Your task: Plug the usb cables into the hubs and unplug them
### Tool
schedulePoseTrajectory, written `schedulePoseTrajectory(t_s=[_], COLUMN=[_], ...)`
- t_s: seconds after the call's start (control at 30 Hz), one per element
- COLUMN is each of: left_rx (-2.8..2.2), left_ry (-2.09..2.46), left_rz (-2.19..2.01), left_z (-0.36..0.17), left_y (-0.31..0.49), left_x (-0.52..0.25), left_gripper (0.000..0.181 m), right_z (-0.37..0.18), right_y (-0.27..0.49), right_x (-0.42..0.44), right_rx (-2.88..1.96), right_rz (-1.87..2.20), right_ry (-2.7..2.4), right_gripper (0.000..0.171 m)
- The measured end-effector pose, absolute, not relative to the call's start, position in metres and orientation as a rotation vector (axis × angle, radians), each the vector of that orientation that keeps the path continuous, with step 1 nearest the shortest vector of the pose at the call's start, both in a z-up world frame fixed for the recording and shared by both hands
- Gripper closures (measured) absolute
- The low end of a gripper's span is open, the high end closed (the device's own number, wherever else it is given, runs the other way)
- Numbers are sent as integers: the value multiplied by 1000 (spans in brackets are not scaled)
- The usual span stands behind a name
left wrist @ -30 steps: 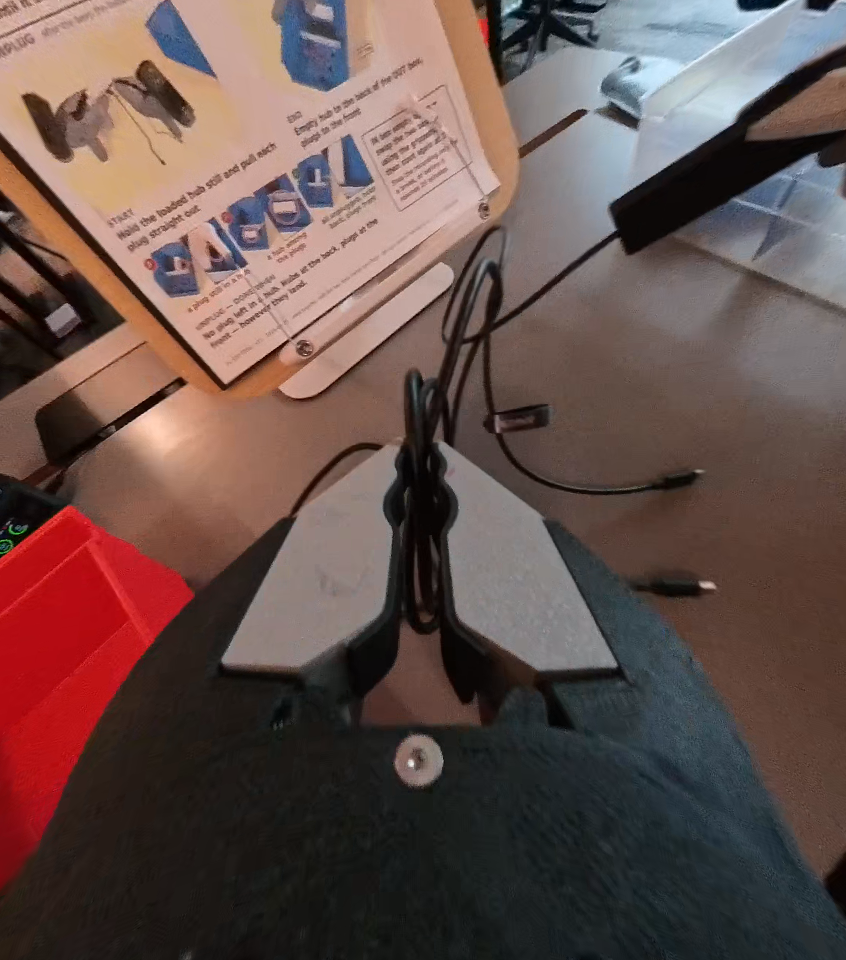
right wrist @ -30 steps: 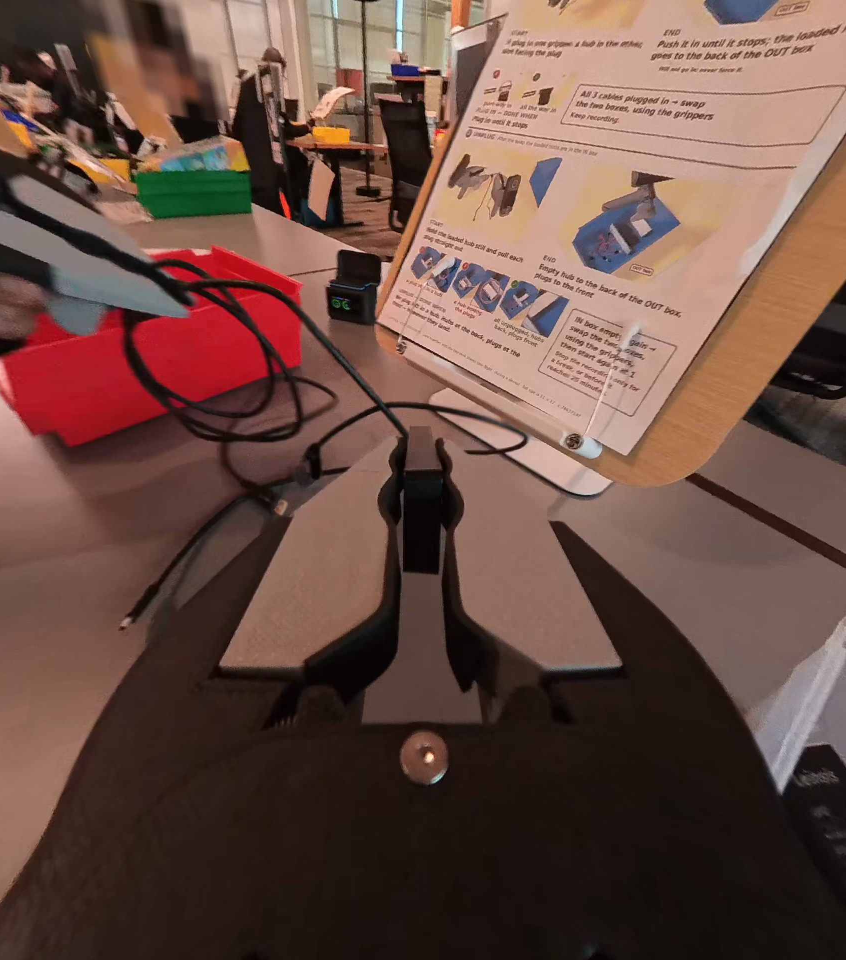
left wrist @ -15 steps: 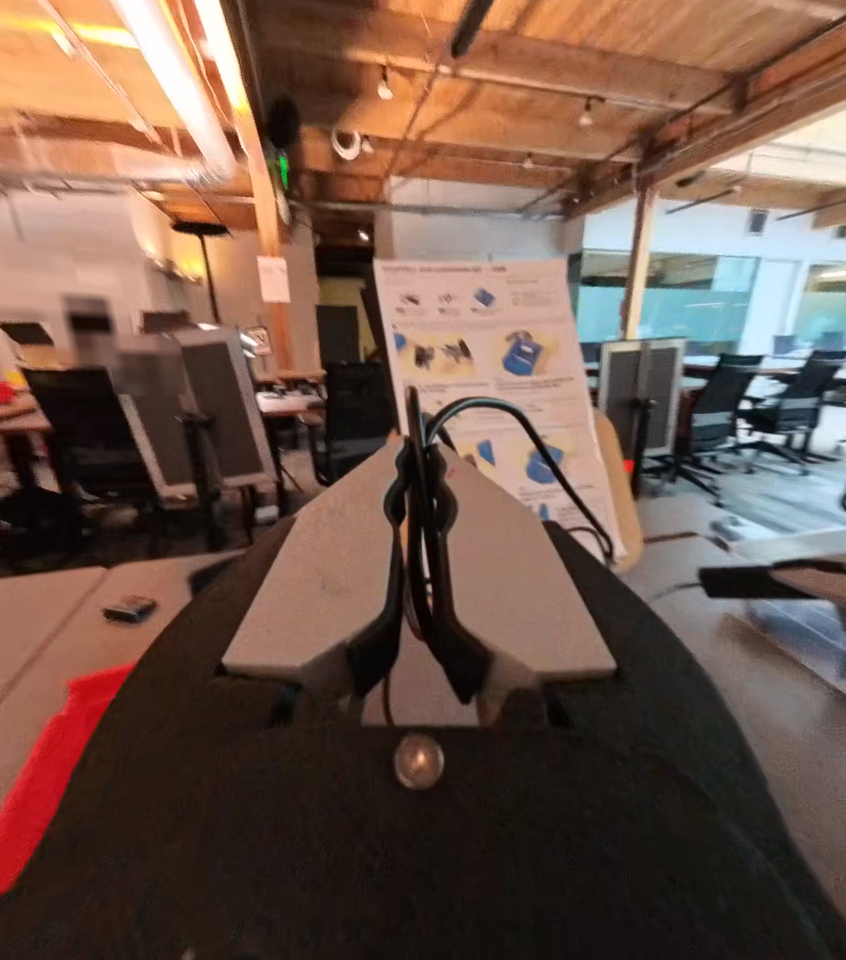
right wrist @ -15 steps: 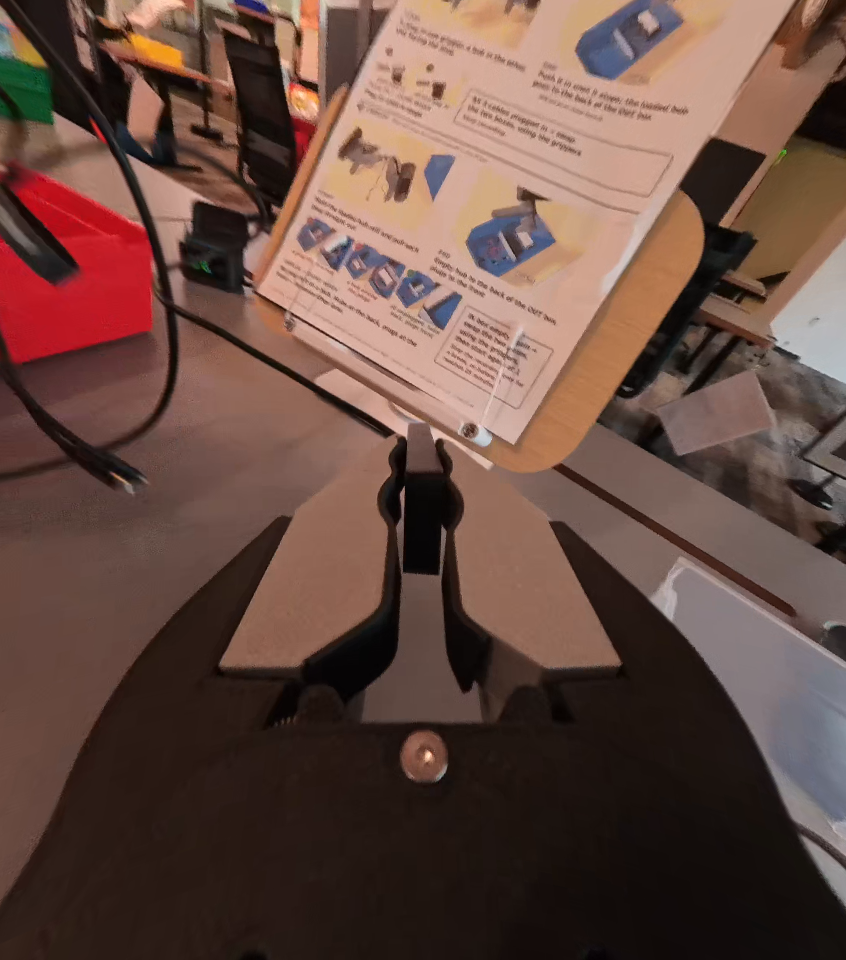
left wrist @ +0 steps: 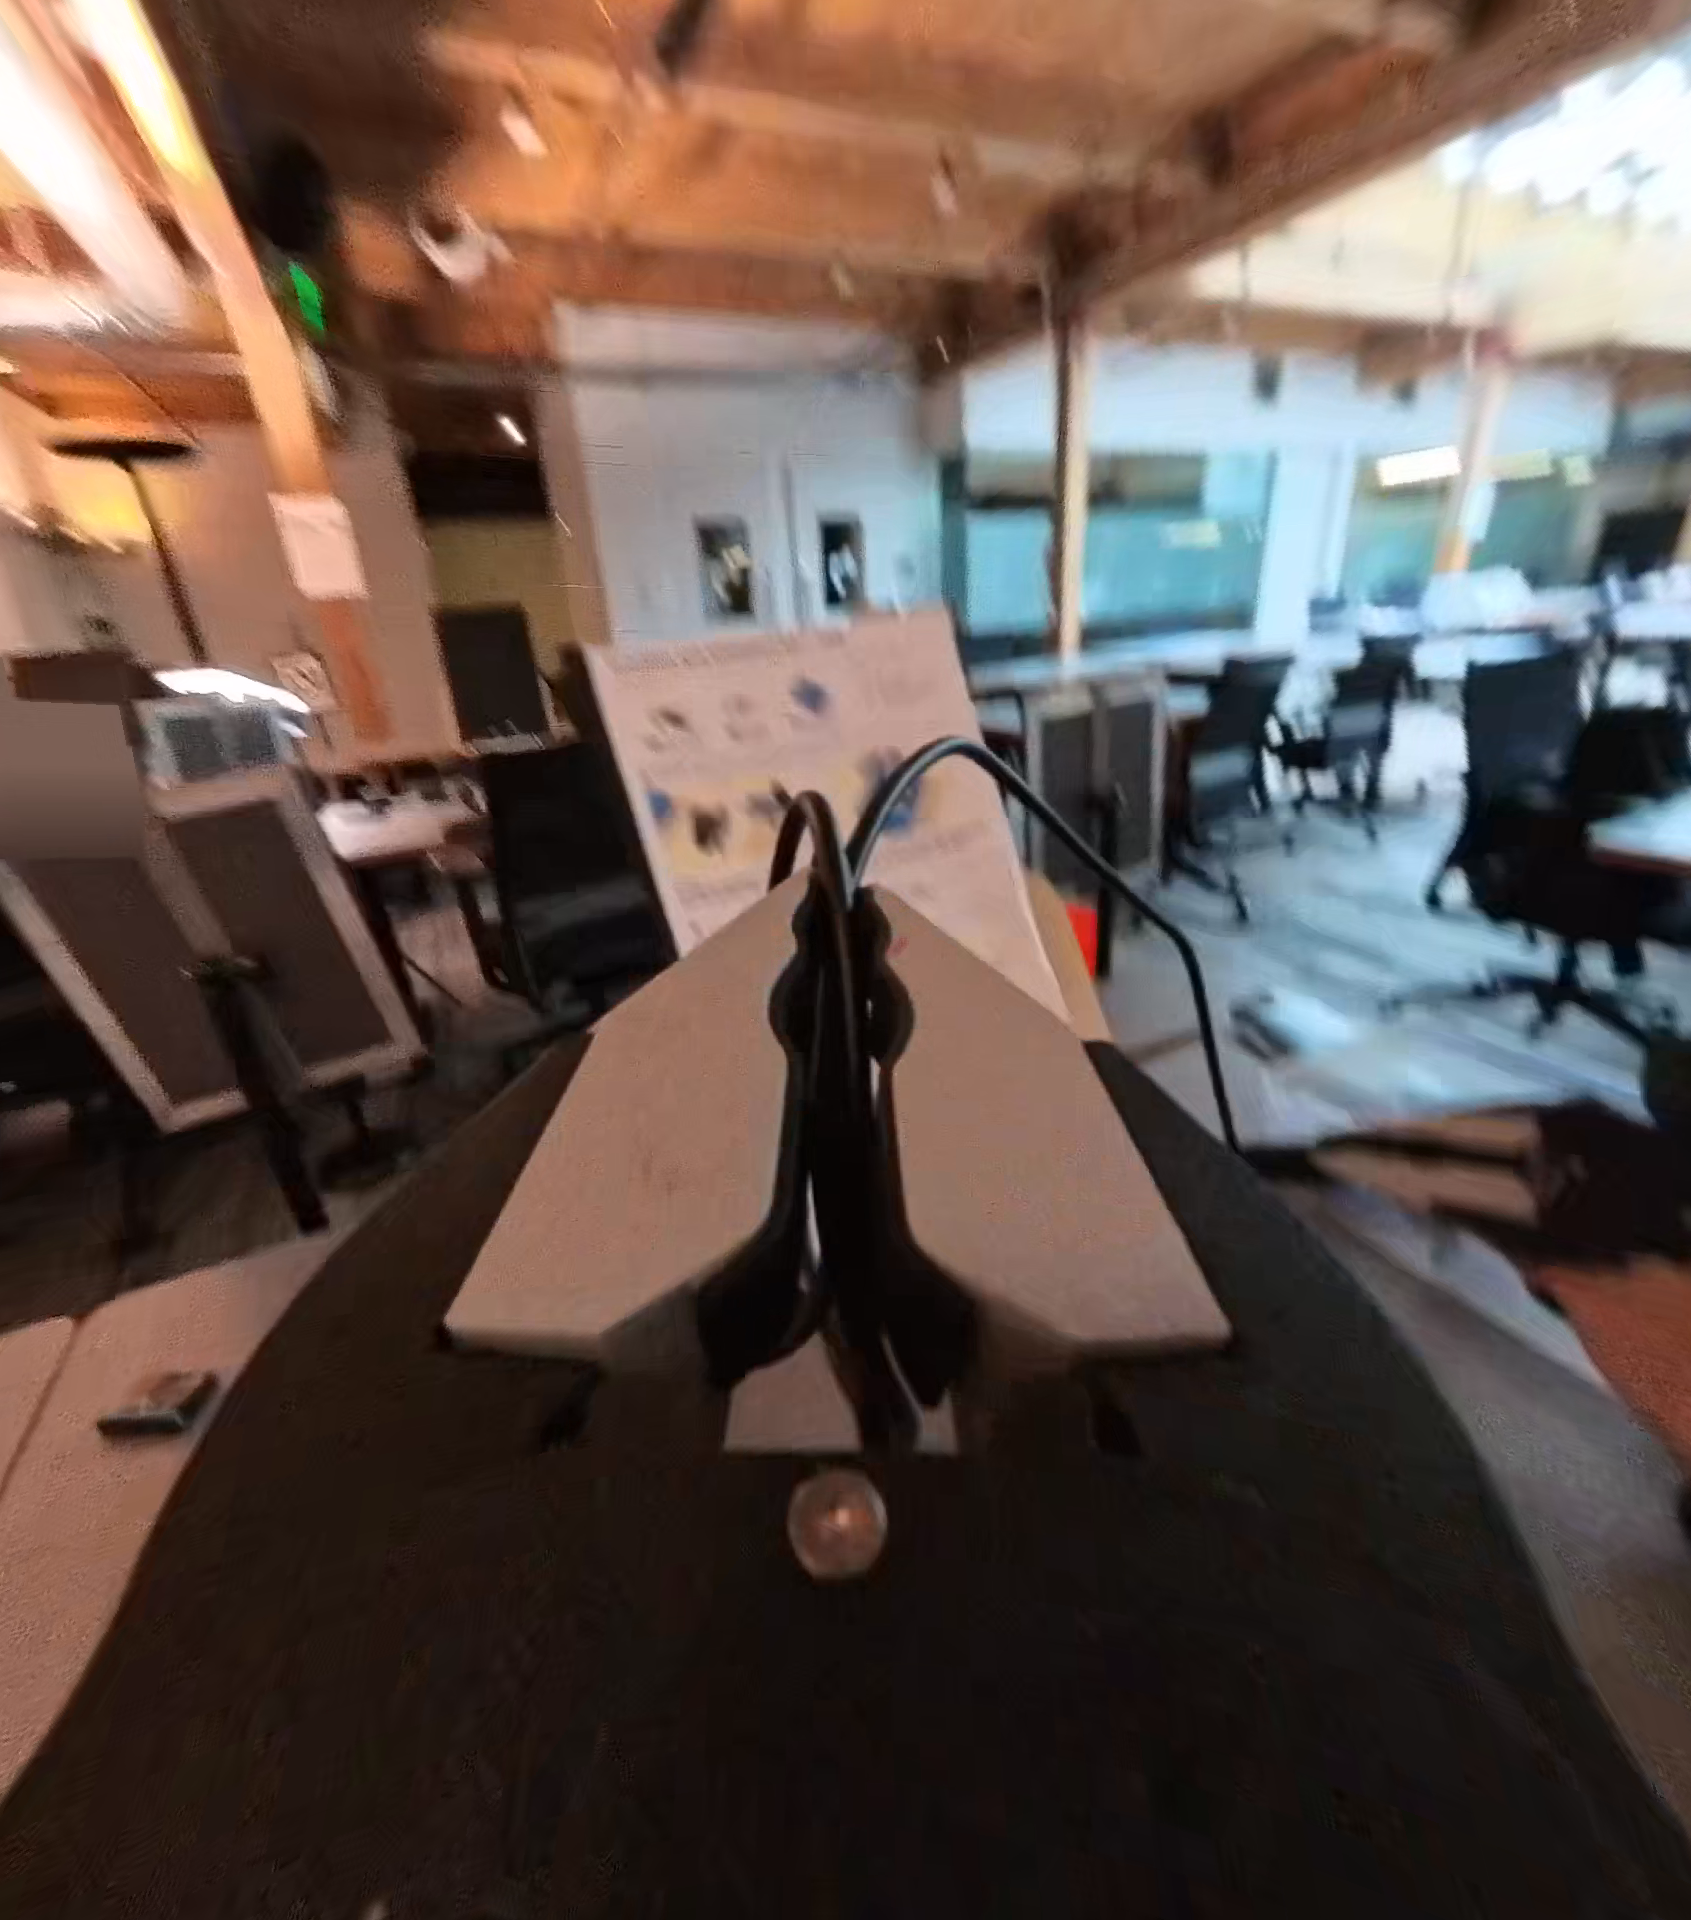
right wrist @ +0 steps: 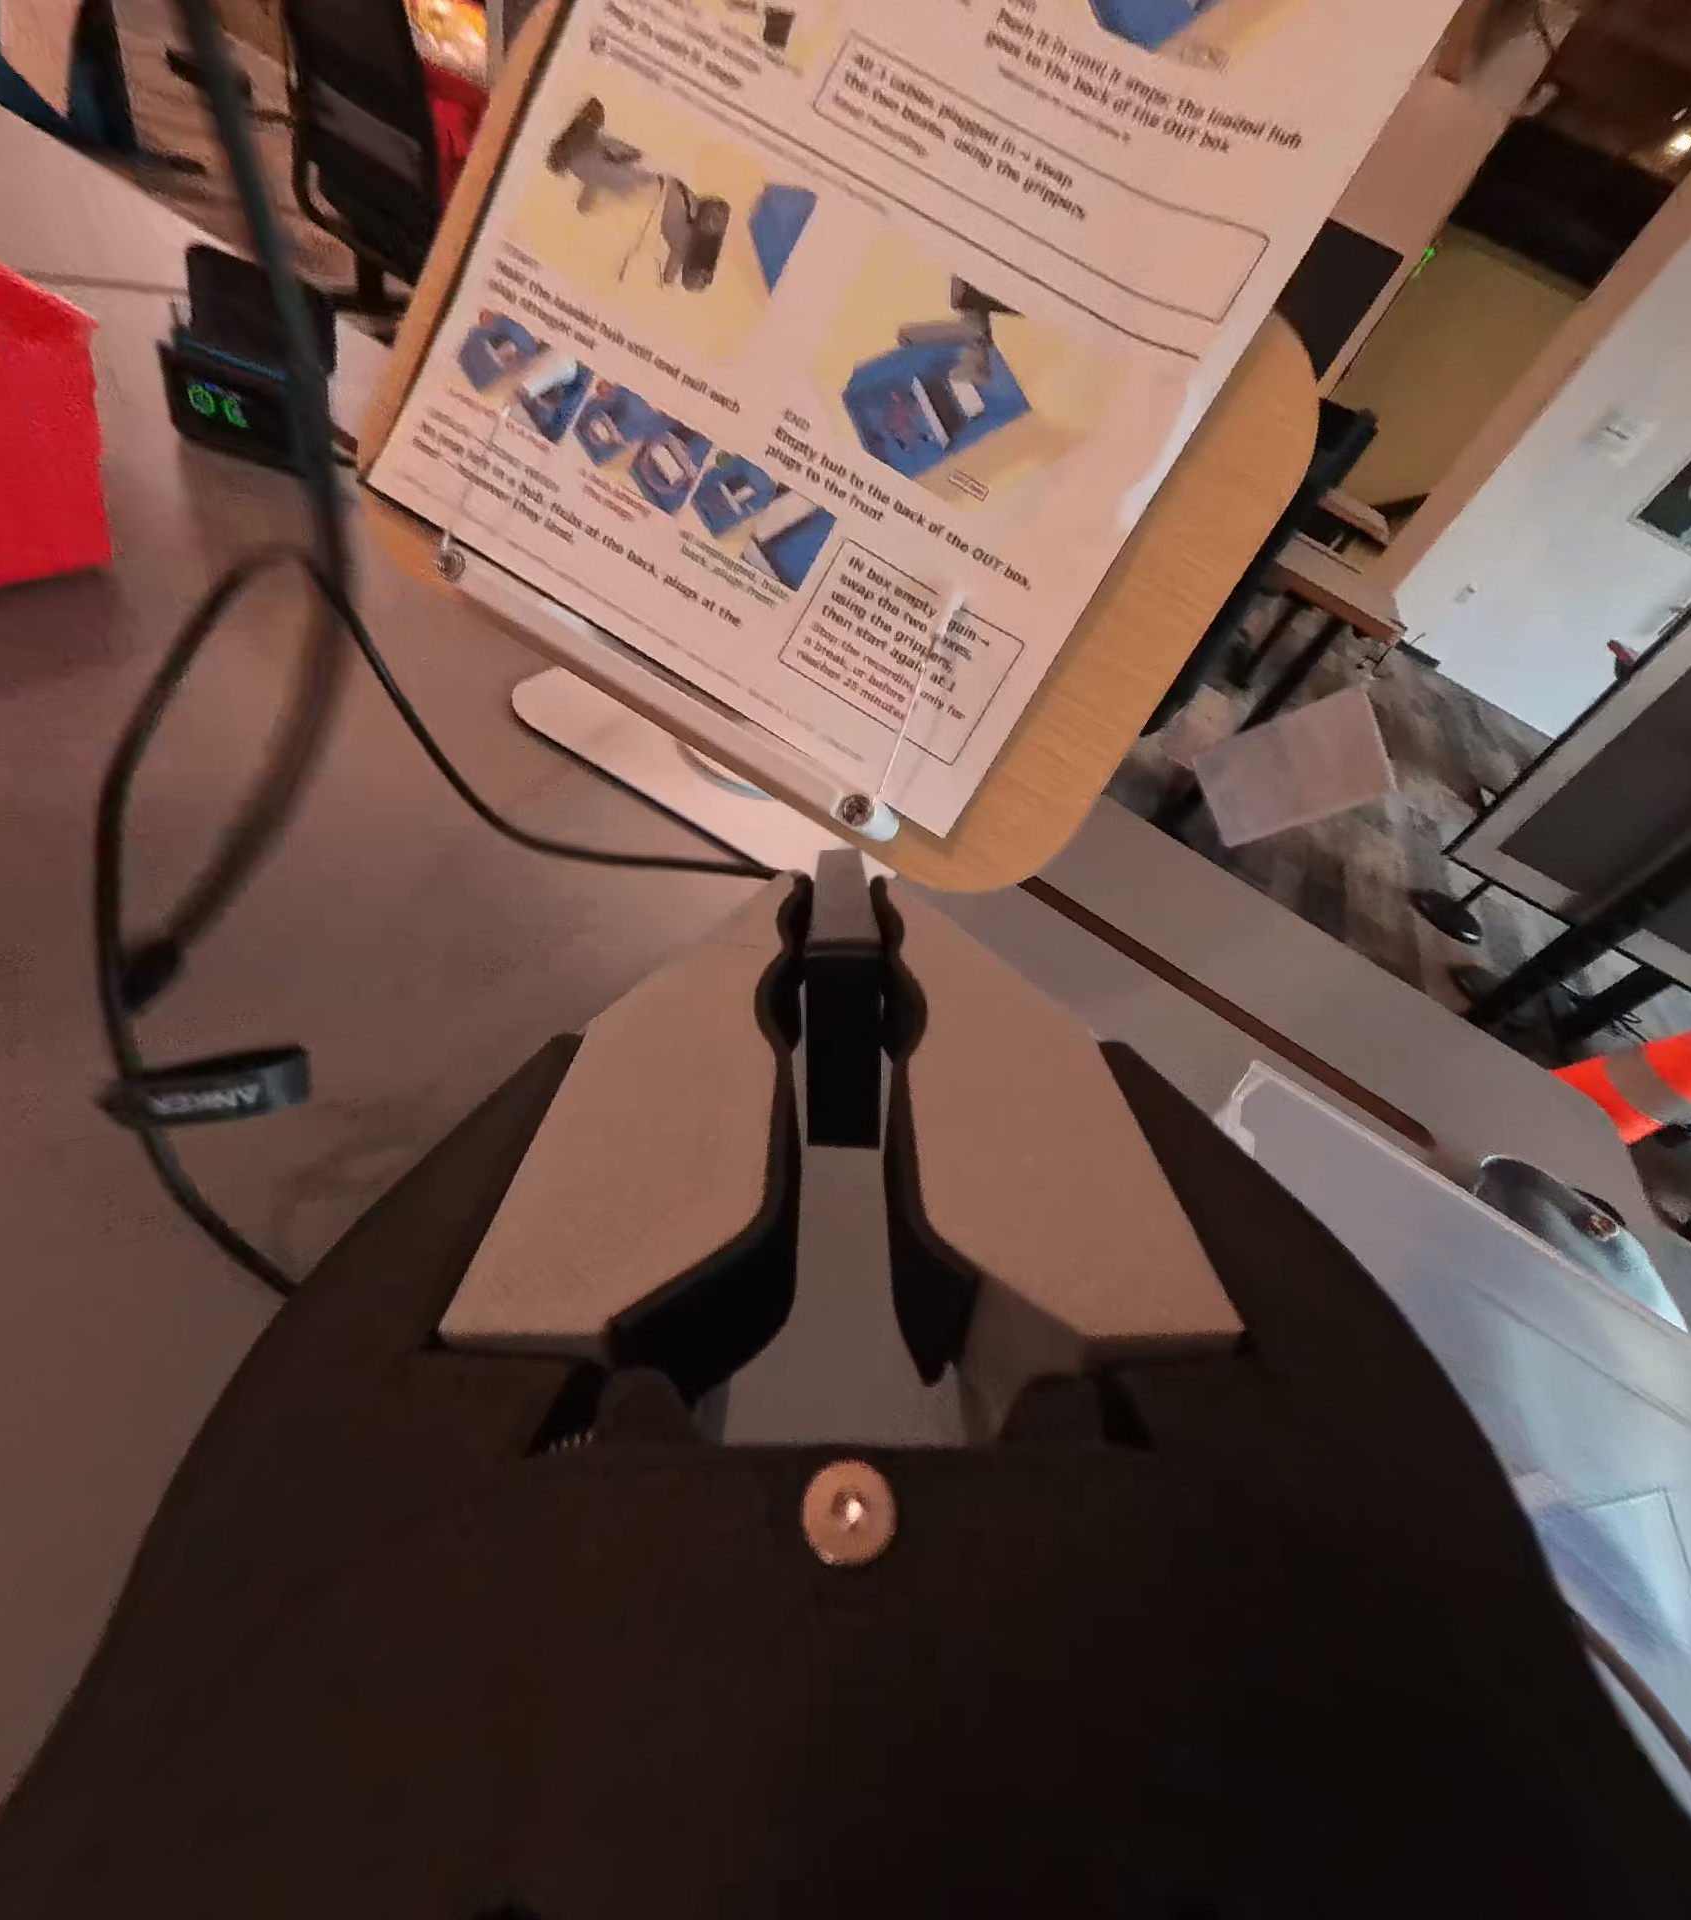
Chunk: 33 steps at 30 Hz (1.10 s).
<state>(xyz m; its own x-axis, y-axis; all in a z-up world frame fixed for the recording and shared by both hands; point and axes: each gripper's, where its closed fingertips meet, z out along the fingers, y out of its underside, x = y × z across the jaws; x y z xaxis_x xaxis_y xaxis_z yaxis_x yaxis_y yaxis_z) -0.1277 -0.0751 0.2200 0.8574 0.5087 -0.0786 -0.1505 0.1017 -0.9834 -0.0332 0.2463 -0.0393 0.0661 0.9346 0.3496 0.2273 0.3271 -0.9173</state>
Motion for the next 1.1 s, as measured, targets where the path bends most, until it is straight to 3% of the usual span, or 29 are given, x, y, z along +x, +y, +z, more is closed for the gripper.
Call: schedulePoseTrajectory(t_s=[0.17,0.37,0.53,0.8,1.1], left_rx=[-1918,-2027,-2177,-2025,-1841], left_ry=[-51,435,332,277,409], left_rz=[199,-232,-256,-14,-558], left_z=[85,-12,-95,-115,-92], left_y=[21,58,98,153,119], left_x=[-74,8,-6,-45,-16], left_gripper=[178,178,177,126,121], right_z=[-26,-29,-32,-45,-57], right_y=[260,277,261,236,242], right_x=[-22,-23,-30,-38,-43], right_rx=[-1124,-1150,-1161,-1118,-1207], right_rz=[711,655,858,1057,1122], right_ry=[-1331,-1303,-1341,-1505,-1523], right_gripper=[164,164,164,164,164])
